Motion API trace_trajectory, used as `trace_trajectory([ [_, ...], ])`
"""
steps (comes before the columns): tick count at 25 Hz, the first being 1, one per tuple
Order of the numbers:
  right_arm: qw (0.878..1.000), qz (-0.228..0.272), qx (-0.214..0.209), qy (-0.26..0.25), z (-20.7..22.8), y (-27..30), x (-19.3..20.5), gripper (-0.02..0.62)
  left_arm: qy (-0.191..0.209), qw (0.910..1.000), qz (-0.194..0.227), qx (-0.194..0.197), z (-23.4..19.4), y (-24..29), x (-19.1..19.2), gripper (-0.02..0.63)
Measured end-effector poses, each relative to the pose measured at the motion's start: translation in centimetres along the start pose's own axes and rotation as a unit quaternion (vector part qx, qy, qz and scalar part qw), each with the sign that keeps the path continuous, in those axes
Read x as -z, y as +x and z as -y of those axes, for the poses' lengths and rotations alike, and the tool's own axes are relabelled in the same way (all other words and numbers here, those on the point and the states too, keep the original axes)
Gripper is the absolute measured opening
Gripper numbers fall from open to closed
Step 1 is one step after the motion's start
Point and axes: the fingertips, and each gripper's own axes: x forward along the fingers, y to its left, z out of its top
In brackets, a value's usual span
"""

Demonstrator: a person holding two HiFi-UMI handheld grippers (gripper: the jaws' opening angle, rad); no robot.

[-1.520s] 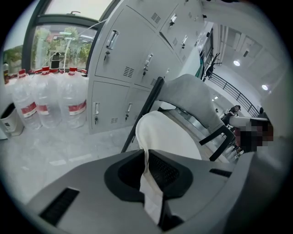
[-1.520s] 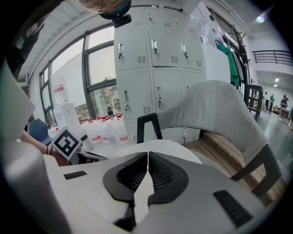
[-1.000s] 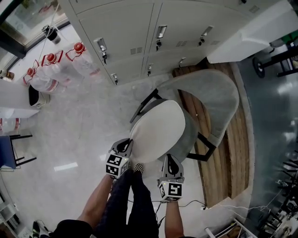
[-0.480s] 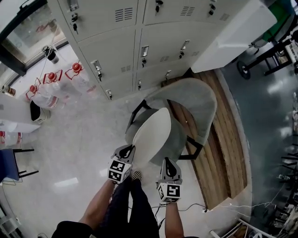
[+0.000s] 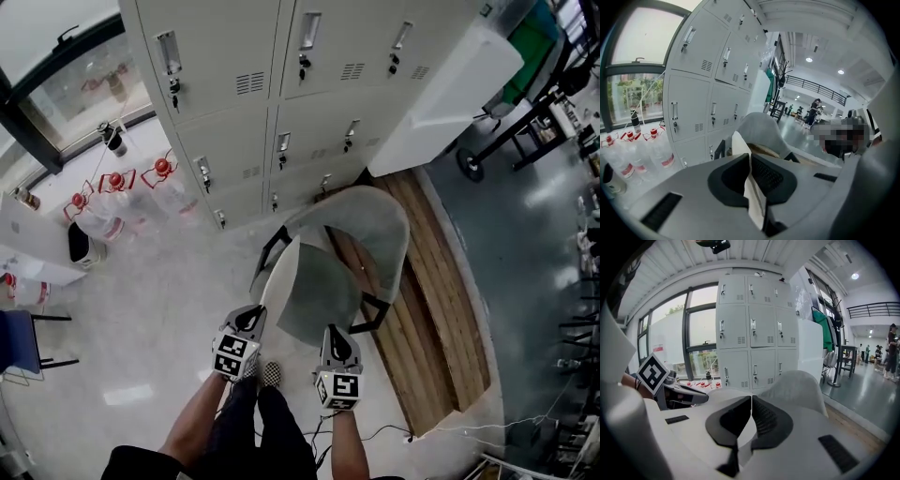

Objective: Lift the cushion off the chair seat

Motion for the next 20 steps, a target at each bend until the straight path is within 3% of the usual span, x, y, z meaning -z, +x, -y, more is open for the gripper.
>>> trace_trajectory([
  [9,0.999,0.044,-0.026,-0.019,-2.4,-3.5,-6.3,0.029,0.019,0.9985,0.034,-0.037,0.1,-9.0,-6.0,0.031],
  [20,0.994,0.096,-0.039,-0.023,-4.8,-8.2,-12.3,0.029,0.03,0.9941,0.092,-0.049,2.8,-16.8,-12.2,0.029],
])
